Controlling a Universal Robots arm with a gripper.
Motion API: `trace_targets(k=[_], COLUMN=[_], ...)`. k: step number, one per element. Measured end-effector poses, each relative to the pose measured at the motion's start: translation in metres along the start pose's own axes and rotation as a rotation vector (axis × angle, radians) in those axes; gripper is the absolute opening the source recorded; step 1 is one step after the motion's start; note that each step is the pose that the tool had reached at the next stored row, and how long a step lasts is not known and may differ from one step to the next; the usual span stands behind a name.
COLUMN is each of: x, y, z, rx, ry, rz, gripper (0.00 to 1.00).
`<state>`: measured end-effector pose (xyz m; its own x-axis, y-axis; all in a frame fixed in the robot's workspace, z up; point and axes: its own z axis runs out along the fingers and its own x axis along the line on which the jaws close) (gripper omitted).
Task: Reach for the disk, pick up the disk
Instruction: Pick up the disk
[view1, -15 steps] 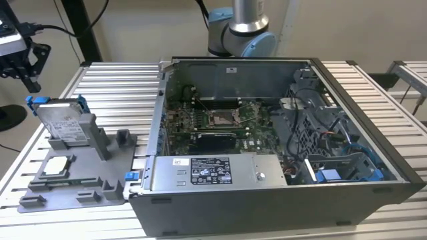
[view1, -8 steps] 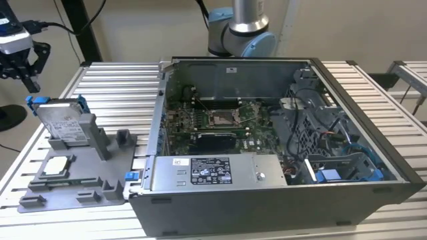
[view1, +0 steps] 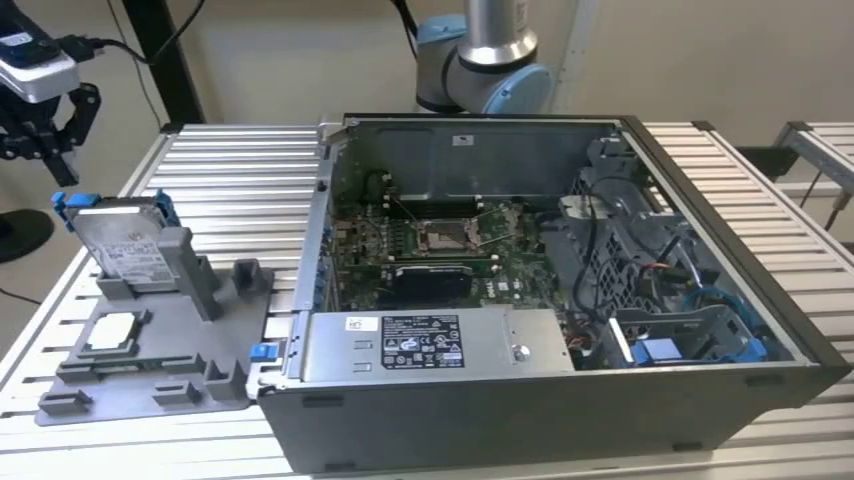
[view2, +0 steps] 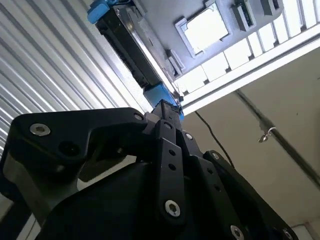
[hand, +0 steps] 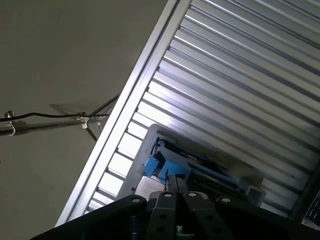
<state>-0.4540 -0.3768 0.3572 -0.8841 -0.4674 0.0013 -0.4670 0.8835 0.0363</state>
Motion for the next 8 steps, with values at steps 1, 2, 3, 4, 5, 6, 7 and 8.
trace_targets(k=[1, 2, 3, 4, 5, 6, 7, 8], x=[0.0000, 0.0000, 0.0000, 0.0000, 0.0000, 0.0000, 0.0000, 0.0000], y=[0.0000, 0.0000, 0.0000, 0.0000, 0.0000, 0.0000, 0.0000, 0.0000], z=[0.0000, 0.0000, 0.0000, 0.0000, 0.0000, 0.0000, 0.0000, 0.0000], rx=[0.0004, 0.0008, 0.0011, 0.0015, 0.0018, 0.0021, 0.0023, 0.0026], ry=[0.0009, 0.0018, 0.0026, 0.0034, 0.0042, 0.0050, 0.0057, 0.0065], rz=[-0.018, -0.036, -0.055, -0.073, -0.091, -0.110, -0.128, -0.145], gripper=[0.00, 0.00, 0.00, 0.00, 0.00, 0.00, 0.00, 0.00])
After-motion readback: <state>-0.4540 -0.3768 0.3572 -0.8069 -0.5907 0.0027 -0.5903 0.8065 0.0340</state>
